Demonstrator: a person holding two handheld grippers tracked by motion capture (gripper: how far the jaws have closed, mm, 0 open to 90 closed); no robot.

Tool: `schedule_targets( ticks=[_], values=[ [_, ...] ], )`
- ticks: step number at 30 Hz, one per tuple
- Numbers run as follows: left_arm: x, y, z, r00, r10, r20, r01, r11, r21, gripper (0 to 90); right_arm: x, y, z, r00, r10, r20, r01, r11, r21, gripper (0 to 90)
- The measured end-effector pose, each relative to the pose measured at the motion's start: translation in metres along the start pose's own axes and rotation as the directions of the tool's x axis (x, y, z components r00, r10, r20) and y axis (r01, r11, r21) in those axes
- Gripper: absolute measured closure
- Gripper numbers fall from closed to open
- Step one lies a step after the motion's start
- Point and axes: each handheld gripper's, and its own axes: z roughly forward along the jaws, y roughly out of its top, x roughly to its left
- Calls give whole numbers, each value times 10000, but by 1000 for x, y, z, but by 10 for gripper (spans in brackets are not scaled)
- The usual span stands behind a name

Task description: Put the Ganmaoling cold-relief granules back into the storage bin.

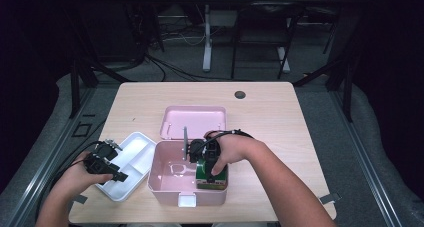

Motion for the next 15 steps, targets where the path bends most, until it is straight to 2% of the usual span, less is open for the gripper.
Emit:
schedule_targets(
  ticks=[10,15],
  values=[
    [0,0,0,10000,10,-9,-10,10000,11,481,-1,-1,5,10000,52,26,-51,10000,-76,154],
    [0,0,-1,10000,48,-17,-48,10000,-11,481,-3,-2,-3,9998,206,73,-203,9990,-392,170]
  ],
)
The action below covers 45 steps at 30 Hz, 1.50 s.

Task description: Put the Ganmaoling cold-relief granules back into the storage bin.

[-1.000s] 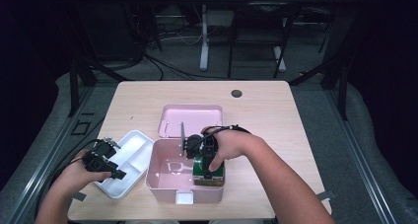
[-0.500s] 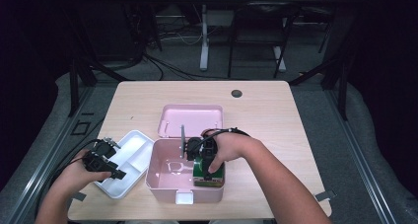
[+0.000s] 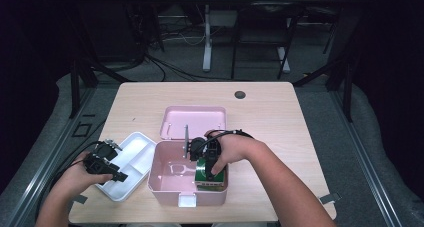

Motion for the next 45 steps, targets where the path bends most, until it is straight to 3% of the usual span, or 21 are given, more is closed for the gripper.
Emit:
schedule_targets(
  ticks=[15,28,36,45],
  values=[
    [0,0,0,10000,-4,-24,4,10000,20,481,5,-9,-10,10000,69,9,-69,10000,-62,189],
    [0,-1,-1,10000,-35,-36,35,10000,-9,481,7,-25,-30,9993,197,314,-197,9998,5,198],
    [0,-1,-1,10000,-6,-34,6,10000,2,481,6,-40,-40,9977,489,460,-491,9988,16,209],
    [1,-2,-1,10000,-66,-30,66,10000,7,481,-1,-71,-38,9903,1243,626,-1244,9922,-17,229]
  ],
)
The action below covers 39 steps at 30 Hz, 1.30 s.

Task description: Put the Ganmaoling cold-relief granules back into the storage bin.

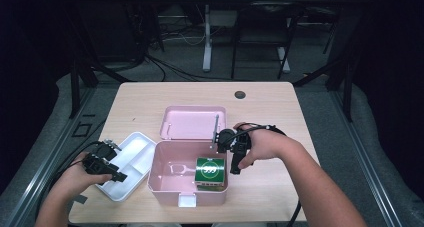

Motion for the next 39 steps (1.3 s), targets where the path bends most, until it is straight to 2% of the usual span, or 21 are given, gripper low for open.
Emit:
schedule_targets(
  ticks=[5,8,11,17,18,20,22,25,26,27,28,30,31,32,33,34,36,39],
  values=[
    [0,0,0,10000,-9,4,9,10000,4,481,-2,-10,2,9996,264,64,-264,9997,-15,238],
    [1,0,1,10000,-9,11,9,10000,17,481,-5,-22,4,9977,656,183,-653,9976,-212,245],
    [0,0,1,10000,-22,23,22,10000,57,481,-7,-29,7,9940,1012,409,-1005,9947,-201,245],
    [0,-1,0,10000,12,1,-12,10000,36,482,-7,-39,10,9861,1575,524,-1553,9869,-446,245],
    [0,-1,-1,10000,-67,-15,67,10000,25,482,-8,-43,12,9803,1909,498,-1871,9797,-715,246],
    [0,-1,-1,9999,-126,-12,126,9999,9,482,-10,-49,15,9706,2362,470,-2313,9686,-916,248],
    [0,-1,-1,10000,-95,-21,95,10000,12,482,-12,-53,19,9584,2808,511,-2756,9571,-899,248],
    [0,-1,-1,9999,-98,-24,98,10000,-2,482,-12,-59,25,9422,3276,706,-3192,9415,-1081,248],
    [0,-1,-1,9999,-98,-24,98,10000,-2,482,-12,-59,25,9422,3276,706,-3192,9415,-1081,248],
    [1,-1,-1,9999,-122,-27,122,9999,-6,482,-11,-62,27,9296,3625,668,-3514,9262,-1368,248],
    [1,-2,-1,9999,-117,-38,116,9999,-12,482,-11,-64,29,9205,3850,663,-3719,9155,-1531,247],
    [1,-2,-1,10000,-69,-42,69,10000,7,482,-11,-67,32,9086,4119,687,-3963,9025,-1685,248],
    [1,-2,-1,10000,-69,-42,69,10000,7,482,-11,-69,34,8965,4382,656,-4210,8886,-1821,248],
    [1,-2,-1,10000,-63,-47,63,10000,11,482,-11,-69,34,8965,4382,656,-4210,8886,-1821,248],
    [1,-2,-1,10000,-55,-53,55,10000,20,482,-12,-70,35,8875,4570,584,-4395,8778,-1907,248],
    [2,-2,-2,10000,-51,-64,51,10000,-5,482,-11,-73,38,8657,4963,653,-4711,8518,-2291,248],
    [2,-2,-2,9999,-93,-83,93,10000,-25,482,-11,-76,39,8486,5263,535,-4988,8298,-2502,254],
    [2,-2,-2,9998,-161,-69,160,9999,-36,482,-7,-78,41,8096,5838,607,-5383,7798,-3196,260]
  ],
)
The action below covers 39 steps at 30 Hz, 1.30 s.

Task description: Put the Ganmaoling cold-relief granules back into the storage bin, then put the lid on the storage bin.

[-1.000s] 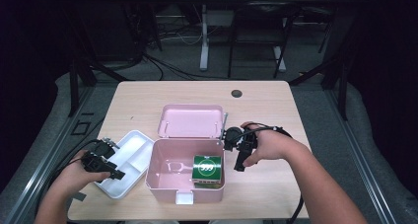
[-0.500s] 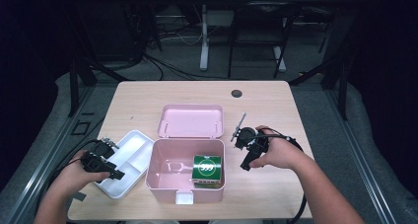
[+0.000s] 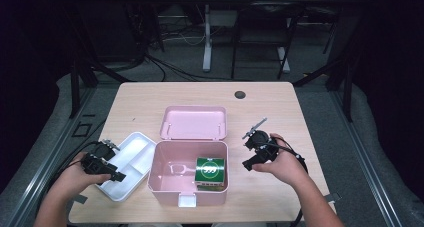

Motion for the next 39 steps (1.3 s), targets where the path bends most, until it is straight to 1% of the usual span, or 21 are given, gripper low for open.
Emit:
schedule_targets(
  ticks=[1,3,4,8,9,12,13,14,16,17,18,19,20,21,22,24,27,30,32,35,39],
  values=[
    [1,0,0,10000,49,0,-49,10000,8,482,1,-1,1,9998,170,-123,-172,9997,-189,260],
    [1,0,0,10000,5,-12,-5,10000,16,482,2,-3,1,9996,267,-50,-268,9992,-302,260],
    [0,0,1,10000,-8,-12,8,10000,37,482,6,-6,3,9981,595,147,-587,9971,-486,260],
    [0,0,1,10000,5,-5,-5,10000,26,482,10,-10,8,9966,775,280,-756,9952,-615,260],
    [0,0,1,10000,-5,-21,5,10000,37,483,11,-13,11,9933,1100,348,-1073,9916,-721,260],
    [0,0,2,10000,1,-41,-1,10000,25,483,10,-16,13,9912,1297,269,-1269,9880,-877,262],
    [1,0,2,10000,-10,-38,10,10000,32,484,10,-18,14,9903,1341,354,-1304,9872,-913,265],
    [0,0,2,9998,3,-190,-2,10000,79,484,10,-19,14,9887,1438,421,-1392,9855,-968,266],
    [1,0,2,9998,-13,-186,15,9999,101,486,9,-22,14,9864,1541,571,-1471,9829,-1105,269],
    [1,1,0,9994,-2,-336,6,9999,117,486,8,-24,14,9839,1659,659,-1573,9804,-1184,269],
    [1,1,0,9994,-2,-336,6,9999,117,489,8,-24,14,9839,1659,659,-1573,9804,-1184,269],
    [1,1,0,9991,-6,-427,13,9999,153,490,7,-27,15,9817,1799,630,-1704,9764,-1326,272],
    [0,2,0,9987,-87,-509,94,9999,132,490,7,-27,15,9817,1799,630,-1704,9764,-1326,272],
    [0,3,1,9980,-92,-620,105,9997,211,490,7,-30,18,9803,1901,530,-1811,9732,-1419,274],
    [0,3,1,9980,-92,-620,105,9997,211,490,7,-30,18,9803,1901,530,-1811,9732,-1419,274],
    [2,5,2,9961,41,-877,2,9988,496,490,6,-35,22,9792,1930,627,-1818,9717,-1510,288],
    [5,10,0,9907,136,-1354,-73,9989,468,499,3,-38,23,9799,1847,754,-1730,9748,-1407,293],
    [8,14,-2,9918,47,-1277,-6,9995,323,499,0,-42,23,9782,1951,707,-1824,9709,-1552,294],
    [9,16,-3,9918,28,-1279,5,9997,254,499,-2,-45,22,9785,1945,685,-1821,9708,-1561,294],
    [13,20,-7,9921,-12,-1258,49,9995,297,505,-3,-47,21,9774,1982,742,-1845,9697,-1599,294],
    [14,23,-10,9914,12,-1306,43,9991,417,524,-4,-48,20,9774,2011,648,-1877,9672,-1714,294]
  ],
)
